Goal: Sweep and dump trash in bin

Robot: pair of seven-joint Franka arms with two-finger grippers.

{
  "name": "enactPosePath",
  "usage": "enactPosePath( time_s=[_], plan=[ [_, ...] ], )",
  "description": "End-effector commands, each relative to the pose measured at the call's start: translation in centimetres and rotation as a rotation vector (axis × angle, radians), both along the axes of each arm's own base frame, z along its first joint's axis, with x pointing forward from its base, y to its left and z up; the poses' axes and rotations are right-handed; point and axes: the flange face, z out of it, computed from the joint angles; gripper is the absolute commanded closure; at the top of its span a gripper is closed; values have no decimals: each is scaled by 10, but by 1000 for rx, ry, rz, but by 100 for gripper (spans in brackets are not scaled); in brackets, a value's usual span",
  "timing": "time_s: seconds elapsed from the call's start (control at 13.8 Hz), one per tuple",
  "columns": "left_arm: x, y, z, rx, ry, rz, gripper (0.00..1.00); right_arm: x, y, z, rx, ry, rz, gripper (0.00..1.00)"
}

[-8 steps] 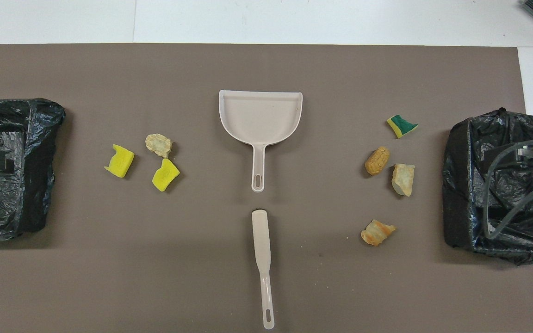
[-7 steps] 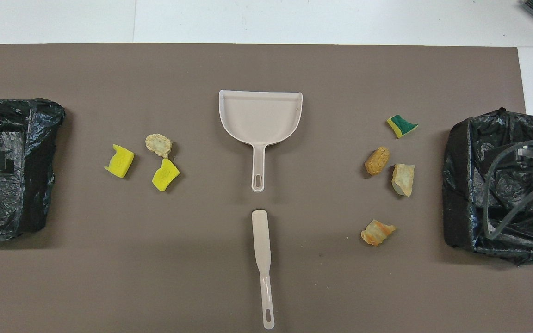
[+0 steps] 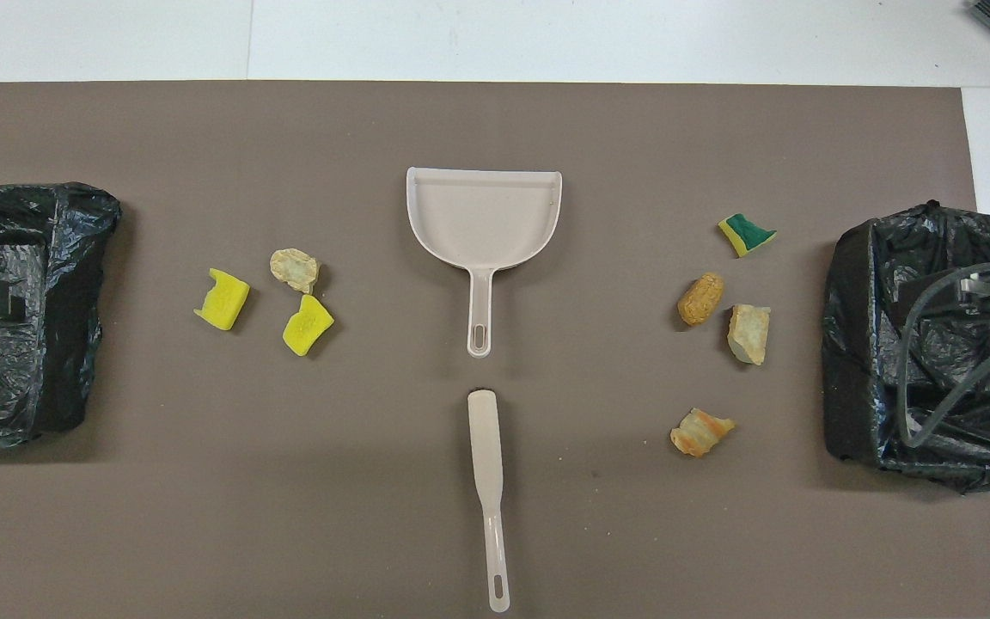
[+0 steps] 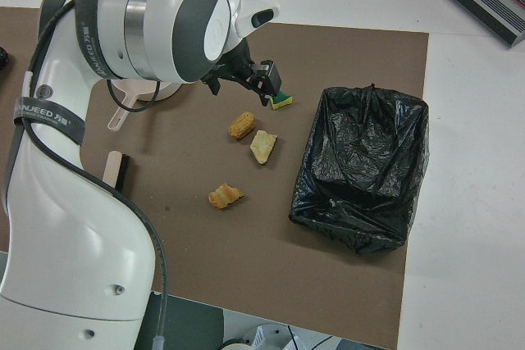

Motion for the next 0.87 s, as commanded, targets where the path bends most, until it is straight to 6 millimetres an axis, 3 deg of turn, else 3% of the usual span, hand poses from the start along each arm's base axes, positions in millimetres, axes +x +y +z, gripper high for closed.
enactPosePath(
  time_s=[0.0, 0.79],
  plan=[
    [-8, 3, 0, -15, -2, -10, 0, -5, -2, -1, 16, 8, 8, 0],
    [-8, 3, -2, -15, -2, -8, 0, -4, -2, 0, 16, 4, 11, 0]
  ],
)
